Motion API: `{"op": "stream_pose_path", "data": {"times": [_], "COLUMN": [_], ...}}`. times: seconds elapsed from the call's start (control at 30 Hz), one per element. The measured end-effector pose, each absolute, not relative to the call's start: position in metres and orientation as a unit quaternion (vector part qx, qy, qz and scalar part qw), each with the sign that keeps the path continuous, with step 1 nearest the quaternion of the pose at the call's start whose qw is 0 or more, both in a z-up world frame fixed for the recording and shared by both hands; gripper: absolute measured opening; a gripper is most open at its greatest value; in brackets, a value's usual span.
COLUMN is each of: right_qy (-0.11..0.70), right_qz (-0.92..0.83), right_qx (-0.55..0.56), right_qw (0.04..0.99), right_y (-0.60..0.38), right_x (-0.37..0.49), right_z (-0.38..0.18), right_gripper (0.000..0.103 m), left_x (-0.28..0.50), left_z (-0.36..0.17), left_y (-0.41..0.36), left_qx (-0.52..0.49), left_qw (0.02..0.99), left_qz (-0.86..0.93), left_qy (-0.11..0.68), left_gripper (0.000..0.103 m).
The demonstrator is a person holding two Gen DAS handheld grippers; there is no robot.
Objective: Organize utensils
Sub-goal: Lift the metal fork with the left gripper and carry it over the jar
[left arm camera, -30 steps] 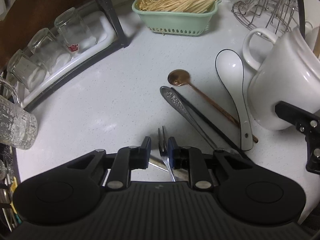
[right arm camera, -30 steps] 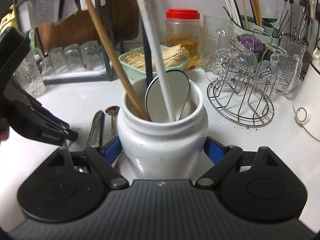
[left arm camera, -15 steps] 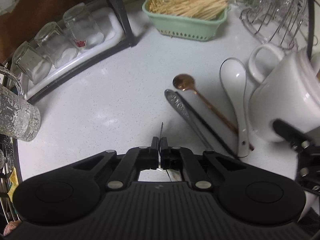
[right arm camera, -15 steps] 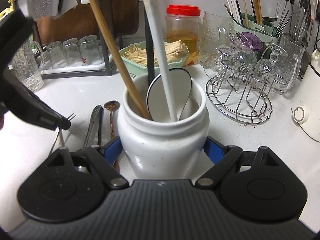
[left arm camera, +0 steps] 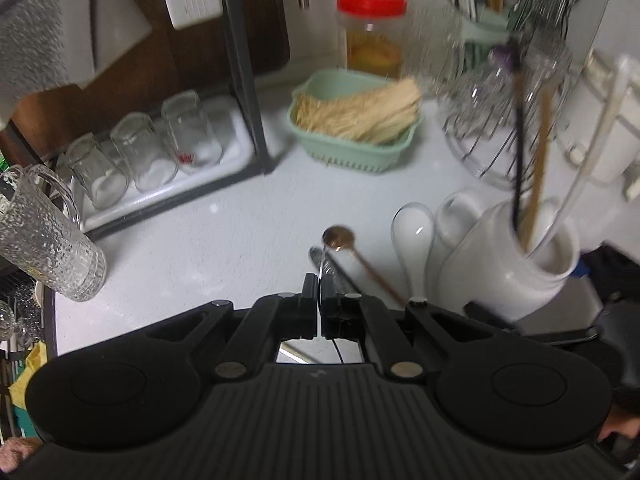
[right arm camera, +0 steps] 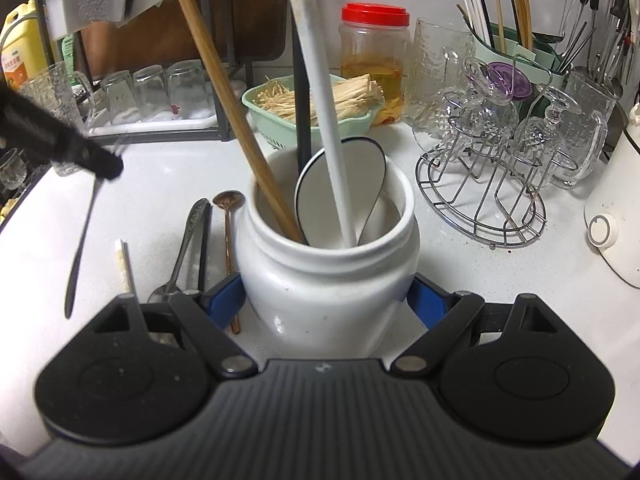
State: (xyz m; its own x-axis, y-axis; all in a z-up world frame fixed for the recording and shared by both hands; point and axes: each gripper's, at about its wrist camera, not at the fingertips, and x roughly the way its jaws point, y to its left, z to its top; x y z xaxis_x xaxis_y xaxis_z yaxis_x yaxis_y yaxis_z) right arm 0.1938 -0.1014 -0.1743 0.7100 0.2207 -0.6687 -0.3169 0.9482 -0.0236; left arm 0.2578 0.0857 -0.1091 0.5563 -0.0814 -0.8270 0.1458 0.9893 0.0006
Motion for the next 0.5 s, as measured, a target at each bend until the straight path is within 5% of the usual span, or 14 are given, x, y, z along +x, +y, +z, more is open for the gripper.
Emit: {"op": "stream_pose_path", "data": {"times": [0.5], "right_qy": [0.358], "right_qz": [0.156], "right_qx": [-0.074], "right_qw": [0.918], "right_y": [-0.100], "right_x": [0.192], "right_z": [-0.174], "right_gripper": [0.089], "left_x": [0.231], "left_z": [0.013], "left_y": [0.060], "left_qx": [0.008], "left_qw": [0.931], "left_qz": [-0.134], "left_qy": [0.338], "left_gripper": [0.001]}}
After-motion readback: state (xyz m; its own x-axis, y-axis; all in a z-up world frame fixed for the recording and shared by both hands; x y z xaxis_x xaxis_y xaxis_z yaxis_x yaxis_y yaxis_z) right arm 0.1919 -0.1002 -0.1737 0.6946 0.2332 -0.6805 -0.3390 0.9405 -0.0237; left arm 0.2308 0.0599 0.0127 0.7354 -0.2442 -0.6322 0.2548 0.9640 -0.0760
